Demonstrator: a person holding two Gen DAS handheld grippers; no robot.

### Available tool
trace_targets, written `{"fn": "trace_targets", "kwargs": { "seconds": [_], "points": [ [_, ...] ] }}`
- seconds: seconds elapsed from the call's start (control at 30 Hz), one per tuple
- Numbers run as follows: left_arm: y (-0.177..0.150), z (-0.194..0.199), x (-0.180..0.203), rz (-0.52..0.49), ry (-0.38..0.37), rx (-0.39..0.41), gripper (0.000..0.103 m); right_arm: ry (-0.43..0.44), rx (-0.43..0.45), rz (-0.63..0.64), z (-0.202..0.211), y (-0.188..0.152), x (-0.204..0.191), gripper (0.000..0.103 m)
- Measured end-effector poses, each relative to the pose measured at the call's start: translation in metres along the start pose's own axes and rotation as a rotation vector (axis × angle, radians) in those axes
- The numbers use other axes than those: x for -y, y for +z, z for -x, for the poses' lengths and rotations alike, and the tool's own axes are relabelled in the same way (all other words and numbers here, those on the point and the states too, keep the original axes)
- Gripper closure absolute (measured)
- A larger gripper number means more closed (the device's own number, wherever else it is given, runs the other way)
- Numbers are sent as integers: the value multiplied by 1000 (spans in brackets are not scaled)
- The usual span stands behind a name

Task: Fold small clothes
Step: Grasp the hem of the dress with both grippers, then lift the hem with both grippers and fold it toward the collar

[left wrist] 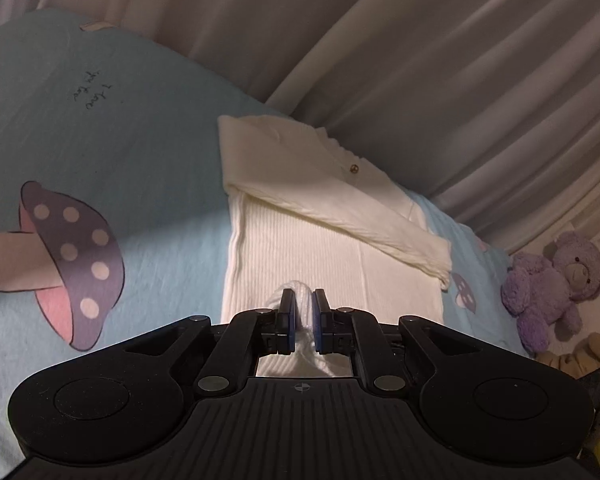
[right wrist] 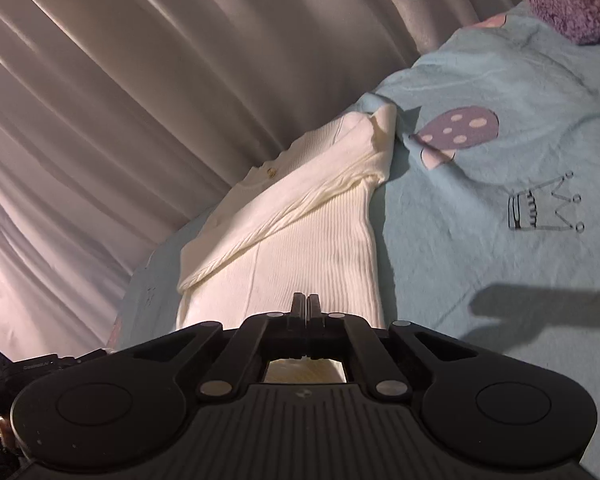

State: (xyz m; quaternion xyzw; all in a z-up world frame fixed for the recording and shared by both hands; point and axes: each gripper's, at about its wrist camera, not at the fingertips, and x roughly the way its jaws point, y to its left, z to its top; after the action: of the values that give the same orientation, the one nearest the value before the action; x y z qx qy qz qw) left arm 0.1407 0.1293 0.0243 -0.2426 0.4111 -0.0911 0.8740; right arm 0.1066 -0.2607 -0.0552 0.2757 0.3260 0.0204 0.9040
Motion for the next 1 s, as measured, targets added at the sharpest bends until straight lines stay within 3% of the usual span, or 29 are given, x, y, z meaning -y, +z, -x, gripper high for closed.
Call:
{"fn": "trace_targets", "kwargs": {
  "seconds": [0.13, 0.2, 0.3, 0.37, 0.53, 0.67, 0.73, 1.0],
  "points": [
    [0, -29, -5, -24, 123, 40, 93, -111, 46, 139, -11, 5, -11, 99],
    [-3, -31, -6, -76, 113, 49, 92, -92, 21, 205, -9, 2, -14, 96],
    [-9, -38, -13, -107, 71, -6, 82, -80, -67, 261, -15, -6, -12, 66],
    [-13, -48, -15, -128, 77, -42, 74, -120, -118, 304, -24, -14, -12, 66],
    [-19, -68, -6, -198, 88, -82, 65, -179, -185, 309, -36, -23, -7, 66],
    [-23, -79, 4, -275, 99, -100, 72, -186, -182, 272, -34, -25, -4, 66],
    [-24, -81, 8, -304, 110, -102, 83, -189, -184, 273, -34, -26, -6, 67],
    [-21, -86, 7, -312, 91, -126, 86, -203, -172, 269, -33, -28, -6, 68]
  ]
}}
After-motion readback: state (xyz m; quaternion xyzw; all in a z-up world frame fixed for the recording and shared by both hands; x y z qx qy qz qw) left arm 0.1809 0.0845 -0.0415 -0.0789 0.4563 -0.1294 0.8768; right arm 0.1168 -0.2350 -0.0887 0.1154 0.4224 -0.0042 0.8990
